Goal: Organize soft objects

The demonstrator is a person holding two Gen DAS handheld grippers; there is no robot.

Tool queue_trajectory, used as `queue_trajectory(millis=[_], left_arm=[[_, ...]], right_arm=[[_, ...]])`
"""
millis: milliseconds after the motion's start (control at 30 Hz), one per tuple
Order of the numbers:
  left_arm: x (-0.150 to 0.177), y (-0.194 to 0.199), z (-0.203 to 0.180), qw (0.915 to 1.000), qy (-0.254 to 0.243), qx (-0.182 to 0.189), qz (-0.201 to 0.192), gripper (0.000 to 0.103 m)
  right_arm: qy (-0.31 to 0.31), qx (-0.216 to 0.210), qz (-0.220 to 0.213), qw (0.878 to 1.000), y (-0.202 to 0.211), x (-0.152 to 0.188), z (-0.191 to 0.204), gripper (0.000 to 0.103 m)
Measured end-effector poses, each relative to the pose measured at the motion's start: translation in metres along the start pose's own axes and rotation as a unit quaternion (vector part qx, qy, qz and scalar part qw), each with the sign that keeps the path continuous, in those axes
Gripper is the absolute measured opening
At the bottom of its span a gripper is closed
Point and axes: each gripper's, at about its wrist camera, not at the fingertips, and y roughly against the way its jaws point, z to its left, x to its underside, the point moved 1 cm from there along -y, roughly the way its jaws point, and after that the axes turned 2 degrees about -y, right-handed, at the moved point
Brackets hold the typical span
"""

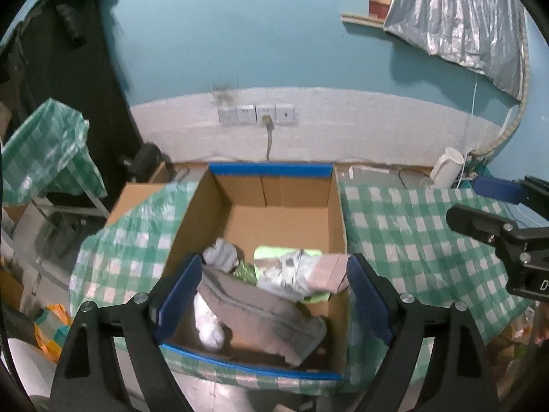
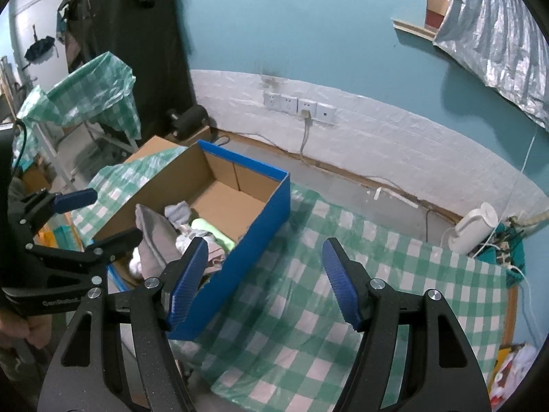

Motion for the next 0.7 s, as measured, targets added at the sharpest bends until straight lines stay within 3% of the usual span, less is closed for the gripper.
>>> queue_trajectory(millis=[67, 267, 700], left_arm=[[-0.002, 0.005, -0.003, 0.9999, -0.001, -0.004, -0.014, 0.094], [-0.008, 0.012, -0.006, 0.9993, 0.008, -0.011, -0.035, 0.095], [-0.007, 0.005, -0.018, 0.9993, -0.013, -0.013, -0.031, 0.095]], right_arm=[[0.0, -0.002, -0.002, 1.0, 0.002, 0.0, -0.002, 0.069], [0.002, 0.004, -0.007, 1.0, 0.002, 0.002, -0.009, 0.069], [-0.008, 0.003, -0.001, 1.0, -0.003, 0.004, -0.019, 0.069]])
